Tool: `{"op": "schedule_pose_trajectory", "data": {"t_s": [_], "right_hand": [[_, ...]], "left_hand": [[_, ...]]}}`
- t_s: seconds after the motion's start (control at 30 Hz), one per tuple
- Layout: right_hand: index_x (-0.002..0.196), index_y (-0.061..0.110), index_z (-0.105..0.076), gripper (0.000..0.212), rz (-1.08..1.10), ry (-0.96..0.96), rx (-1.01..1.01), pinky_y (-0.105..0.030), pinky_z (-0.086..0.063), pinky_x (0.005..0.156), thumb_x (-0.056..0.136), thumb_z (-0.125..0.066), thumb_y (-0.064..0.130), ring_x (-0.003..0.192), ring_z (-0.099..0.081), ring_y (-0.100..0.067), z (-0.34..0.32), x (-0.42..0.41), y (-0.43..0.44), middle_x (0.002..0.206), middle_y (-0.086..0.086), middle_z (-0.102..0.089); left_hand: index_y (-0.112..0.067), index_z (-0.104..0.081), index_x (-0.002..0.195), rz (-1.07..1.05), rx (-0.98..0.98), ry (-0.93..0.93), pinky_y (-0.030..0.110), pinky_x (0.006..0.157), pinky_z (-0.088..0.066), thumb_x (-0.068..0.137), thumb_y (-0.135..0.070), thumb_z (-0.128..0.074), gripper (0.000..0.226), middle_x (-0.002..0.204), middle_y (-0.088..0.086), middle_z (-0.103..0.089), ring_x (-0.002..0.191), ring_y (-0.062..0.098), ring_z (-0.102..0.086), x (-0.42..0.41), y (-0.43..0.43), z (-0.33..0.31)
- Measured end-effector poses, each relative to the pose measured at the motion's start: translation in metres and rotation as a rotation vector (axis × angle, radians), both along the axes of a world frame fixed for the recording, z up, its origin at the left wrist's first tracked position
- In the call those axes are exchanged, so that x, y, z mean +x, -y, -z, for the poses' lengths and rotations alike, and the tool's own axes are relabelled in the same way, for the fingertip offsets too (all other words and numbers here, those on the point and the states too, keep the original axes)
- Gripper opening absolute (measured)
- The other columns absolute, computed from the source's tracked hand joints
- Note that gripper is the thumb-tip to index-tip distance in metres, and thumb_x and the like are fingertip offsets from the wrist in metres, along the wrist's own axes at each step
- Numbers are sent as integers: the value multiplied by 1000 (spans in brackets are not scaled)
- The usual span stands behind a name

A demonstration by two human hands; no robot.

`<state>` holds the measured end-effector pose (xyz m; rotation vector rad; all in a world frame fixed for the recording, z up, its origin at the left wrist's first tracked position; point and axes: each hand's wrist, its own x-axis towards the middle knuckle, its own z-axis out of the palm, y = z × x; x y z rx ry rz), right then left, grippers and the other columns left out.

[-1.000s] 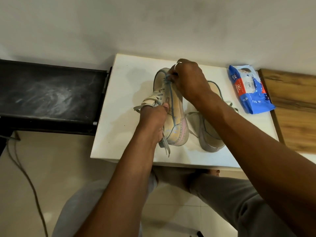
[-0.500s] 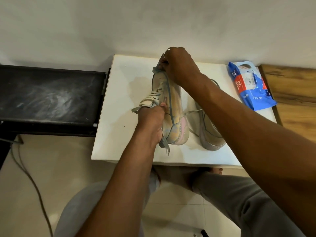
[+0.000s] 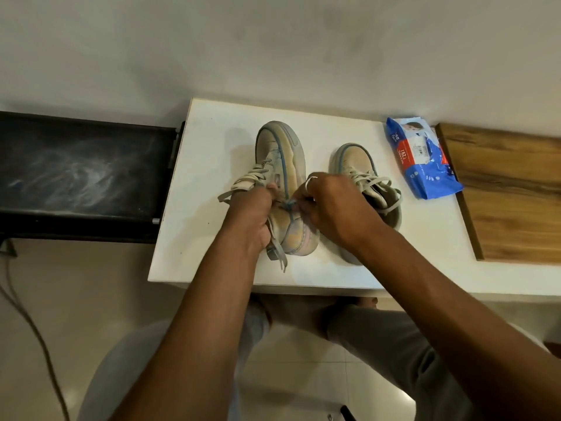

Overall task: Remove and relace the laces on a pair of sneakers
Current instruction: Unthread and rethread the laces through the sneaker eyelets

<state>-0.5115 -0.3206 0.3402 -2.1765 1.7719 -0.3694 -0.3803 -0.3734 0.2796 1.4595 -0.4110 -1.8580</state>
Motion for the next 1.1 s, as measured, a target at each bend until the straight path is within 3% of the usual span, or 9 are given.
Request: {"op": "schedule_pose_trajectory", "data": {"t_s": [0.3,0.4,0.6,0.73,0.83,1.1], "right_hand": [[99,14,-73,15,115,-31,-159,-44,-54,67,92,-60,14,89,-61,-26,24,5,17,97,-6,-65],[97,14,-75,16,101,-23,-136,-43,-53,68,90,-61,14,90,-60,-26,18,6,22,95,-5,-66],[97,13,-76,12,-66,8,0,-43,-54,69,91,-66,17,82,-62,-19,-1,-9,-17,90,-4,-66],[95,11,-74,13,-52,-66,-71,-43,-54,69,91,-64,17,86,-61,-23,9,-6,-1,92,-6,-66],[90,9,-71,12,26,-107,-114,-43,-53,63,89,-61,17,85,-58,-27,19,2,16,90,-6,-62],[104,12,-75,18,-150,53,19,-41,-54,74,94,-62,19,86,-62,-19,-3,-11,-21,94,-4,-67]], "left_hand": [[-15,-67,118,11,-68,-41,50,81,-58,95,-7,-56,26,108,13,-72,95,31,-71,-6,-2,-1],[-15,-67,117,-5,-70,-39,49,79,-59,96,-3,-53,28,105,12,-73,93,31,-71,-4,-1,0],[-19,-66,116,35,-4,120,51,88,-55,91,-20,-62,25,110,9,-70,99,30,-67,-5,-1,-1],[-17,-70,104,28,-12,109,53,82,-57,93,-12,-58,17,102,9,-72,93,30,-69,-6,-3,-5],[-16,-70,109,29,-34,50,55,80,-57,94,-12,-58,19,104,13,-72,93,32,-70,-5,-4,-7],[-18,-68,111,17,-2,60,54,84,-55,92,-18,-63,20,102,8,-73,93,29,-70,-1,-4,-8]]}}
